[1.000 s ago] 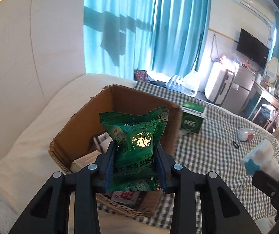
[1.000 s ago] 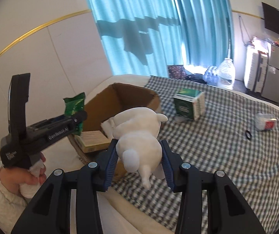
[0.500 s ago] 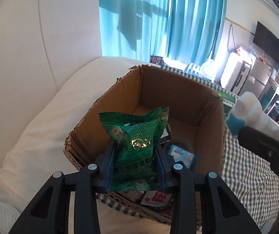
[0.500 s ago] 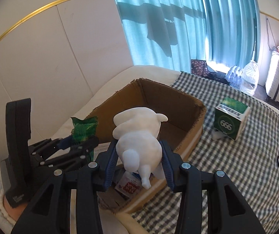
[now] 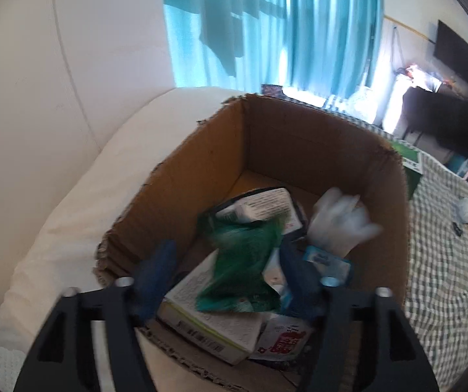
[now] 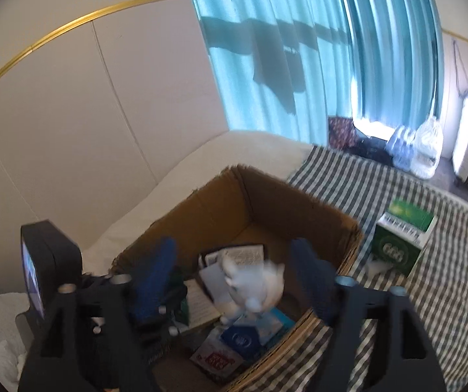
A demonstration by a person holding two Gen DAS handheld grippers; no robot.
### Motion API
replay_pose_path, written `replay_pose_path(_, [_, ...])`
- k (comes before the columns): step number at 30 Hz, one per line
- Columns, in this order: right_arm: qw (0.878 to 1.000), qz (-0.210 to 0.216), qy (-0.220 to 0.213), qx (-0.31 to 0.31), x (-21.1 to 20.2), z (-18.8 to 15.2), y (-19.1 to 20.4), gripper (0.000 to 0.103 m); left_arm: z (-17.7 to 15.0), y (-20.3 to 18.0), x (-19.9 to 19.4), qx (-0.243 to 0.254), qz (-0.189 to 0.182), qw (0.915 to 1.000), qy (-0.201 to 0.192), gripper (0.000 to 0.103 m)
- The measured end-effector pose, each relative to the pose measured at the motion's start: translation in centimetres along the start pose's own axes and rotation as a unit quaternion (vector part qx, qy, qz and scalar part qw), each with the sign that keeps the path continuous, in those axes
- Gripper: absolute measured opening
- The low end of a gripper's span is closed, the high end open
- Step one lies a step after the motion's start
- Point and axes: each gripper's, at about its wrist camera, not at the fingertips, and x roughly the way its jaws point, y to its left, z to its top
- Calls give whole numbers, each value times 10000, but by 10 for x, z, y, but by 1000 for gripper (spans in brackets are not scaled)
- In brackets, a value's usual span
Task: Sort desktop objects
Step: 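Open both tools to drop the sachet and plush toy into the box, then move both tools back toward the black hair tie and clear floss-pick container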
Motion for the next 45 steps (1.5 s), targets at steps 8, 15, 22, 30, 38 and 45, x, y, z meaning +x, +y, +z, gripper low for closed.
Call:
replay_pose_path(8, [9973,-269,-404,551,-42,0,-23,90,-5,1,-14,-75,120,9999,27,94])
replay_pose_path(15, [9931,-625,-560,822,-95,-16,-47,90,-10,-29,-45,140,-15,9999,-97,98])
replay_pose_path(22, [9870,-1014,-748,993,-156,-42,-74,90,-18,-76,-85,481,-376,9976,-327,101])
replay_pose_path(30, [9734,-1601,-951,1338,-227,-84,-121,91,-37,-141,-112,807,-821,9928,-341,102])
replay_pose_path(38, [9628,-1939,-1062,1552,-272,-110,-170,96,-53,-201,-118,1192,-1069,9870,-138,102])
replay_pose_path(45, [9520,-2247,-1042,1801,-291,-138,-223,103,-67,-263,-110,1571,-1214,9801,12,102])
